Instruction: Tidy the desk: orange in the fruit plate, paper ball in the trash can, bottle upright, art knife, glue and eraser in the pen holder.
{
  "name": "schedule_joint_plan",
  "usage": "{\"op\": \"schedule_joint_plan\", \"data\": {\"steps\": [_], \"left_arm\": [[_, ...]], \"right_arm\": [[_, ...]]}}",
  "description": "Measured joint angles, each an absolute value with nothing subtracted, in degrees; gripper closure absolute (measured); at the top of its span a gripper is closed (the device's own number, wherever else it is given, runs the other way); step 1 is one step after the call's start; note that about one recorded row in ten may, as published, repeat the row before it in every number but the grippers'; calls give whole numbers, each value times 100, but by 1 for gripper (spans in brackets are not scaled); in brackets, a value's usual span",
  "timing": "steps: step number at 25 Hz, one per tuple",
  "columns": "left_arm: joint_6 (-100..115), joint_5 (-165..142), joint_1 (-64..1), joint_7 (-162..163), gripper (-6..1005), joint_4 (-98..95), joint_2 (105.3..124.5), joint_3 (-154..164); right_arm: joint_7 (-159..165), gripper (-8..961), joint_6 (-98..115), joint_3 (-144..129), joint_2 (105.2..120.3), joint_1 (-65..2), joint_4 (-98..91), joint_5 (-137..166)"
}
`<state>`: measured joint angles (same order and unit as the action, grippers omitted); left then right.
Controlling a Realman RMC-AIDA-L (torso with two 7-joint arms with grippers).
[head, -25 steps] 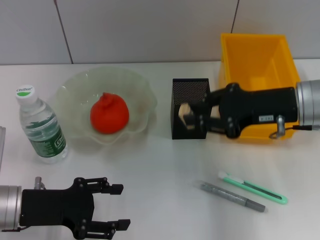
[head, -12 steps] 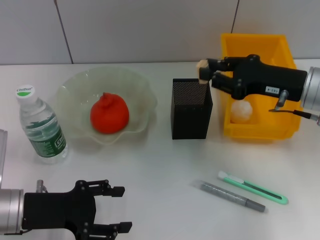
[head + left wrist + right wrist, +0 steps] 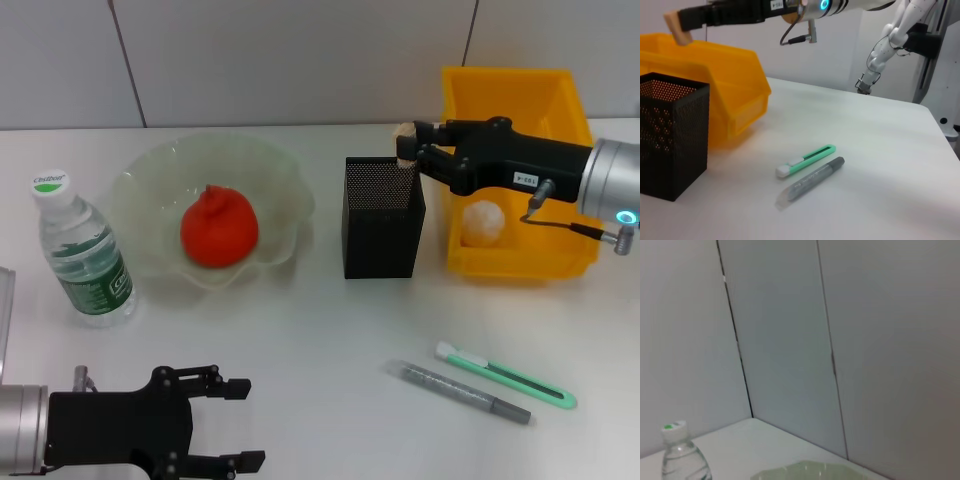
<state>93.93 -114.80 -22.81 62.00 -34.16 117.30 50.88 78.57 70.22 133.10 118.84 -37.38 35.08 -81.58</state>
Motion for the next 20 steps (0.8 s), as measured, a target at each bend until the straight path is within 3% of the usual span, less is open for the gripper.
{"op": "schedule_joint_plan", "data": {"steps": [20], "left_arm": [[9426,-11478,-2276,6161,214,-3419,11742,5088]], "right_arm": [[7805,679,6593,13016,11896,-3836,3295,-8166]]}}
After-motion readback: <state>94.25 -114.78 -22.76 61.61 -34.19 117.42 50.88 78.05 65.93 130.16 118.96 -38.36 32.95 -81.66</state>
